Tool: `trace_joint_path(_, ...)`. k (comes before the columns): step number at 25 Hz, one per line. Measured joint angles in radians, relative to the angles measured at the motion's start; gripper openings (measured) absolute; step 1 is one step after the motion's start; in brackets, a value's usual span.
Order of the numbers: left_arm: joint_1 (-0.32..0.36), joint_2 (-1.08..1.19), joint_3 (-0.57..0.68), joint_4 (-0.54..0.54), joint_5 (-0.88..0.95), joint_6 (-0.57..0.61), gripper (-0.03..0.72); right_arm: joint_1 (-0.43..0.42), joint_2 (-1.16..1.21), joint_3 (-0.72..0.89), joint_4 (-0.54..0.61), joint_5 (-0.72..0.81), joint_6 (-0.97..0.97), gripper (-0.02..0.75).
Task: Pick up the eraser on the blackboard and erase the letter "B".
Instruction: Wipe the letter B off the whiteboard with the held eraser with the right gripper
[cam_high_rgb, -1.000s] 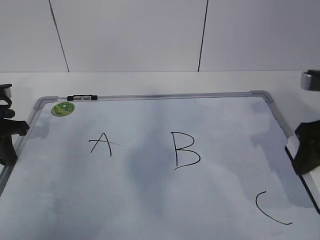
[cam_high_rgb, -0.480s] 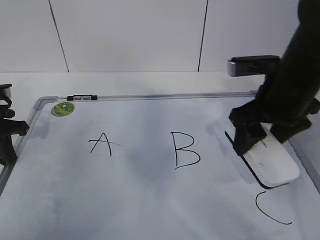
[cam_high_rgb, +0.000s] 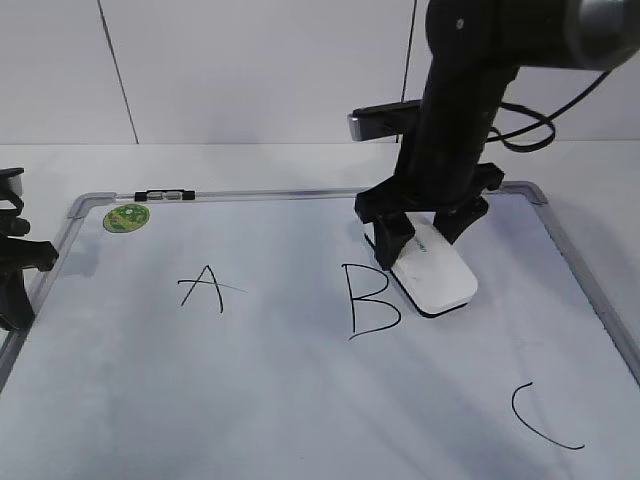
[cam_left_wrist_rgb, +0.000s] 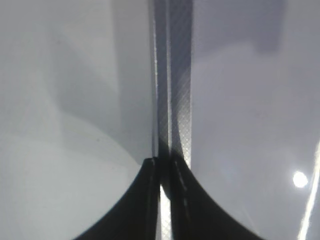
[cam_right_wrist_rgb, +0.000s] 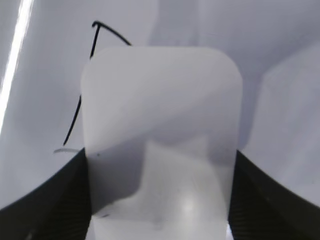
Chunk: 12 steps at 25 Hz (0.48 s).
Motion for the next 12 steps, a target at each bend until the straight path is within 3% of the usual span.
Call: trace_joint_path(12, 0.002, 0.002, -0.002, 0.0, 0.008, 0.0, 0.02, 0.0, 0.209, -0.147, -0.028, 0.051, 0.0, 0.515)
